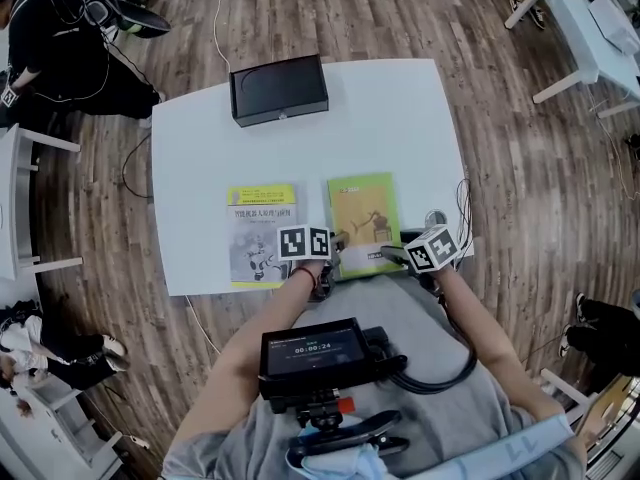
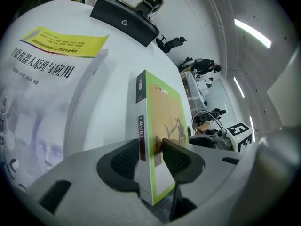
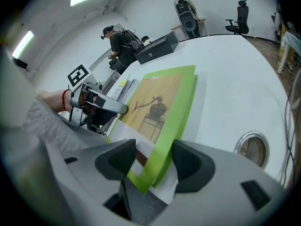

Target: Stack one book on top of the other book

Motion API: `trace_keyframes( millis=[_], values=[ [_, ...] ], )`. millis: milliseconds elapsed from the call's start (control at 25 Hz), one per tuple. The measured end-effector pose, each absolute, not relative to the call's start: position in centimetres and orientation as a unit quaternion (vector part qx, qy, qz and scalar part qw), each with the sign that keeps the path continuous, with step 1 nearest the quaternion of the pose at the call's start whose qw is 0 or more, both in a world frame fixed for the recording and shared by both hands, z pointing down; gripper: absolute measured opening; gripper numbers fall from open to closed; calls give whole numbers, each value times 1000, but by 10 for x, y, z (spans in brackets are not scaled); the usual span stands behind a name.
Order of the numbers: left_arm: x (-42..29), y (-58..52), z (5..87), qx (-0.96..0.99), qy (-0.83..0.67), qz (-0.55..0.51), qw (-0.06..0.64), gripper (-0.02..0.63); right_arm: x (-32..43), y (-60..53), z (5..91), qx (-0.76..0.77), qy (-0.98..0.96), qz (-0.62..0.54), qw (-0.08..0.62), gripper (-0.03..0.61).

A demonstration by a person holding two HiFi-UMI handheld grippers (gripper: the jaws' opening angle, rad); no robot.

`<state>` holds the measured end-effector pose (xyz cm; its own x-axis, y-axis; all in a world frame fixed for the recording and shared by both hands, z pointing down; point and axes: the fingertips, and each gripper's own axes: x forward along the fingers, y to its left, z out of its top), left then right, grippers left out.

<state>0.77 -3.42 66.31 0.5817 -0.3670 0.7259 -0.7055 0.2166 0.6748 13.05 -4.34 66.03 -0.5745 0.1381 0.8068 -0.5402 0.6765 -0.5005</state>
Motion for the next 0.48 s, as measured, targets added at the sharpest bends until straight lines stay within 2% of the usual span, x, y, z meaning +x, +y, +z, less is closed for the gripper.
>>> trace_keyframes(
  millis=[320, 480],
  values=[
    [8, -36, 637, 664, -410, 141, 609, 167, 139, -57, 651, 138, -822, 322, 449, 250],
    [-2, -31, 606, 705, -406, 116, 569, 179, 142, -88, 622, 174, -848, 288, 410, 250]
  ],
)
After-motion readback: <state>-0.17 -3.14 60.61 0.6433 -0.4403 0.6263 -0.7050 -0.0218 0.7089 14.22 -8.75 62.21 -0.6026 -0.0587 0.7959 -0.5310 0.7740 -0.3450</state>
